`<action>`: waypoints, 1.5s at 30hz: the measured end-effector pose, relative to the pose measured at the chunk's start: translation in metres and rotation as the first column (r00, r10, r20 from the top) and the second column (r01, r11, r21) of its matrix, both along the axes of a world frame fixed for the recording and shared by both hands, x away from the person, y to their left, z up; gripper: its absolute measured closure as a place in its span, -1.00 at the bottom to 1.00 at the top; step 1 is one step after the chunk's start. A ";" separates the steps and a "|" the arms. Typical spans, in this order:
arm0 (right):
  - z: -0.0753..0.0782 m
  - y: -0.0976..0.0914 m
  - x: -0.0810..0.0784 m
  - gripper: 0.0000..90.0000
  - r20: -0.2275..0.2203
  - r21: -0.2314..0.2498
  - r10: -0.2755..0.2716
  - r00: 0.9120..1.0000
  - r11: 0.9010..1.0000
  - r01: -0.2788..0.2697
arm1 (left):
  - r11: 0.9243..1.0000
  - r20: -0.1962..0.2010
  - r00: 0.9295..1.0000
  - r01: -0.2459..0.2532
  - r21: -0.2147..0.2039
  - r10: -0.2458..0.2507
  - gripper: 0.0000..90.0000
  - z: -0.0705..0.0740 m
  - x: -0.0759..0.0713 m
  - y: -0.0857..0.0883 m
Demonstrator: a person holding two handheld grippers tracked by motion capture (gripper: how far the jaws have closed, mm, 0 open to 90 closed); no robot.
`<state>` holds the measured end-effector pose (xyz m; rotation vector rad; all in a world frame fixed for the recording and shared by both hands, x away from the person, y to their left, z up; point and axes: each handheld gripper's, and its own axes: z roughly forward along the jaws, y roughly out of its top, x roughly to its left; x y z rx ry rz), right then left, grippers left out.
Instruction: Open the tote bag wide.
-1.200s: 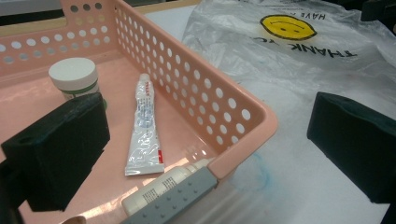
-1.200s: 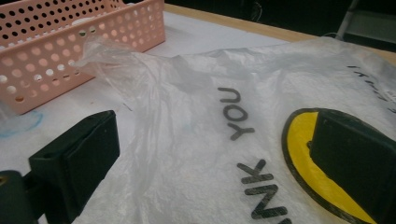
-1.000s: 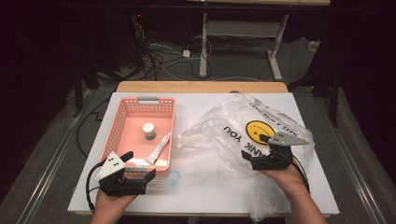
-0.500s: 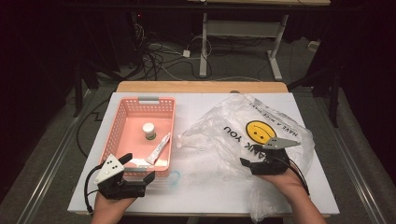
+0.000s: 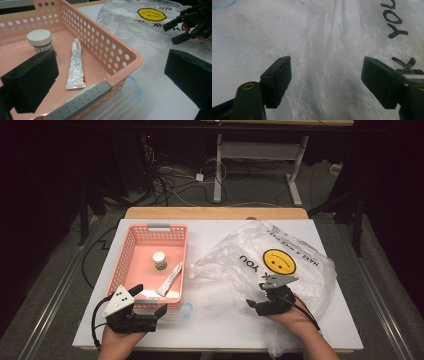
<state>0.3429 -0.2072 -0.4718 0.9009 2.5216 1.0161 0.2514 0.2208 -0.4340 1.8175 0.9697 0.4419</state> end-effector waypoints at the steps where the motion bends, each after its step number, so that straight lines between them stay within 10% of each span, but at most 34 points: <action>1: -0.001 -0.001 0.001 -0.27 -0.003 0.005 -0.001 1.000 1.000 0.001 | 1.000 0.000 1.000 0.000 -0.002 0.000 -1.00 0.000 0.000 0.000; 45: -0.011 -0.009 0.007 1.00 -0.002 0.039 -0.045 0.999 0.998 0.045 | 1.000 -0.012 1.000 0.006 -0.014 -0.006 -1.00 -0.002 0.003 0.001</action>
